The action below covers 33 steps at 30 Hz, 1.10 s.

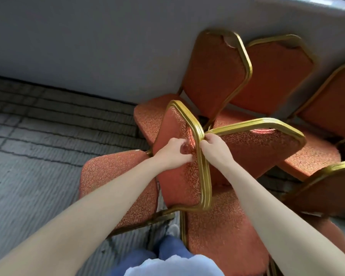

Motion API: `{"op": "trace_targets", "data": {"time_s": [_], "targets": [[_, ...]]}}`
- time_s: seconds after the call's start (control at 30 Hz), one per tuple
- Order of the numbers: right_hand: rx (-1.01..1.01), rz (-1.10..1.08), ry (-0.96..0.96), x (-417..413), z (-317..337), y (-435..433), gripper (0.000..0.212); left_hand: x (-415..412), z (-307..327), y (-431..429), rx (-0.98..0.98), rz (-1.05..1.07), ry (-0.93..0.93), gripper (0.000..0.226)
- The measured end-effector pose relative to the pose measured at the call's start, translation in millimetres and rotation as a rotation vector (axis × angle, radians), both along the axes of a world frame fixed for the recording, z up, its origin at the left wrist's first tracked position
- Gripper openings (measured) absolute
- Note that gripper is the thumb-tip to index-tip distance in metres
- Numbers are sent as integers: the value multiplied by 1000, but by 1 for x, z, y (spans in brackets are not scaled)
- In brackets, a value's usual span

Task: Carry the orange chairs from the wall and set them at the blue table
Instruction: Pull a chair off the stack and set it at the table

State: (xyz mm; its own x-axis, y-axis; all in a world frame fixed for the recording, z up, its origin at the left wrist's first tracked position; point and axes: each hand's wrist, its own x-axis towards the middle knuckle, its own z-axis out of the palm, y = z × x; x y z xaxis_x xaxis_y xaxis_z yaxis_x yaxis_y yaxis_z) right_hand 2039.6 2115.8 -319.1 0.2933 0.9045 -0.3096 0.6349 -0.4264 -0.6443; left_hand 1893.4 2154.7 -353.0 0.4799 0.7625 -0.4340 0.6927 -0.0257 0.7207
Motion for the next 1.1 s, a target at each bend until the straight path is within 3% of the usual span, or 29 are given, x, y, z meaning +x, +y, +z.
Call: {"op": "trace_targets", "data": {"time_s": [0.17,0.43,0.63,0.83,0.97,1.1], "targets": [[37,103,-49,-32,24,-5,33,-33,19,-17,56,154,-26,83],[144,312,-23,-121,64,-5,32,-119,53,-43,168,393,-85,74],[168,428,31,-190,86,-7,29,-180,79,-63,214,538,-99,91],[146,539,304,-244,100,-15,38,-224,88,-83,276,728,-71,82],[111,567,481,-273,113,-21,32,-247,92,-92,341,824,-23,61],[31,610,633,-292,116,-18,49,-266,89,-100,371,892,53,52]]}}
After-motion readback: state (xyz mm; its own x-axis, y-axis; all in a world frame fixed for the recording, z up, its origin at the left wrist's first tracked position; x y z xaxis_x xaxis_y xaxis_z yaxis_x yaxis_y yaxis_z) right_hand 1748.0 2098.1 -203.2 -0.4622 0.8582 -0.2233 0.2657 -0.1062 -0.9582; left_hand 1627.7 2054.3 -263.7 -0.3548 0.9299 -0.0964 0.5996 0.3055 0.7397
